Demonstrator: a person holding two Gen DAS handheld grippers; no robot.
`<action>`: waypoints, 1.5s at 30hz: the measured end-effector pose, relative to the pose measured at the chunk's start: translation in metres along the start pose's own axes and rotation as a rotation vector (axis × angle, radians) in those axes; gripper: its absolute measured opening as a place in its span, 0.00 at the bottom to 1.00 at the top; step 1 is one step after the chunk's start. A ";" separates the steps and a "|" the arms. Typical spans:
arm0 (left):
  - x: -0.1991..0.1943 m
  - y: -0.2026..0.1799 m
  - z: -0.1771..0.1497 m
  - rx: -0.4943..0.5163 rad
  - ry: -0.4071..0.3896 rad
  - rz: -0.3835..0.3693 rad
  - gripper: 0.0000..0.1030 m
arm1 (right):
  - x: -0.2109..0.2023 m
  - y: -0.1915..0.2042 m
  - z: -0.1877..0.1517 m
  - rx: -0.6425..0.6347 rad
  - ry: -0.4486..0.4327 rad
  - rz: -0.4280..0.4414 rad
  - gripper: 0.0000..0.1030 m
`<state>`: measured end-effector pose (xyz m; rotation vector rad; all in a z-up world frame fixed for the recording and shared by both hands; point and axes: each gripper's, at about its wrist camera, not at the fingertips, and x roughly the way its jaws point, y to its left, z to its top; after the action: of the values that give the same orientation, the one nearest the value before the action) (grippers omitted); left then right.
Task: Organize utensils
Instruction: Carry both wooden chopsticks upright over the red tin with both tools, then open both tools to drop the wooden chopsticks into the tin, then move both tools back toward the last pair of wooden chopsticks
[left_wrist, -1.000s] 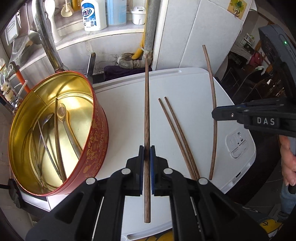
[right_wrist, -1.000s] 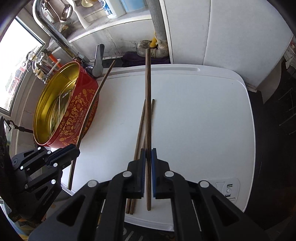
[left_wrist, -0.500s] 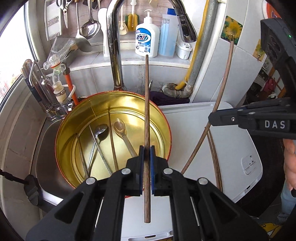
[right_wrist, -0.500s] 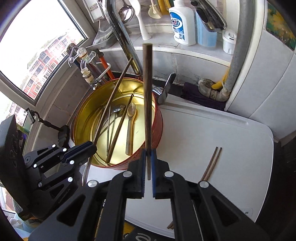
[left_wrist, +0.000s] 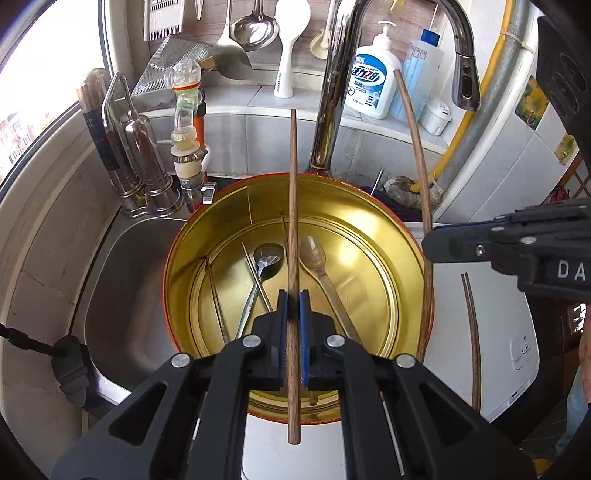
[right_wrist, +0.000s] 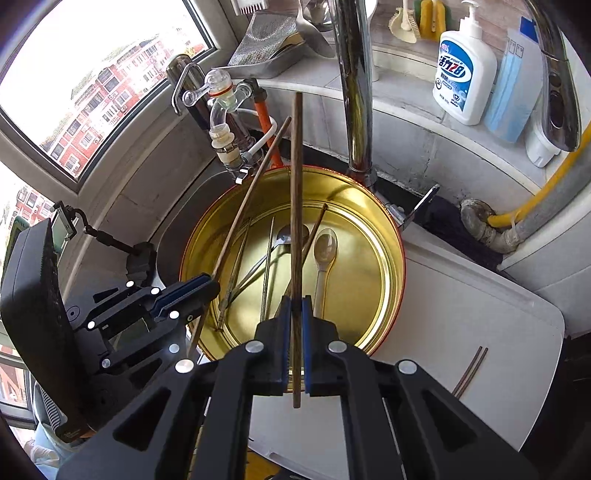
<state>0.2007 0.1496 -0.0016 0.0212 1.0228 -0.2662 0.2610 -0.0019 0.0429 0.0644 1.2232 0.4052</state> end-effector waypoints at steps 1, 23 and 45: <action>0.005 0.005 0.000 -0.014 0.010 -0.008 0.06 | 0.008 0.000 0.002 0.006 0.017 -0.004 0.06; 0.038 0.013 -0.010 -0.001 0.062 0.057 0.52 | 0.058 -0.003 0.017 0.040 0.053 -0.109 0.43; 0.012 0.011 -0.029 -0.080 0.038 -0.066 0.63 | 0.030 -0.028 -0.018 0.176 -0.030 -0.097 0.88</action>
<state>0.1849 0.1615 -0.0277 -0.0805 1.0727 -0.2860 0.2606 -0.0211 0.0020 0.1609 1.2254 0.2111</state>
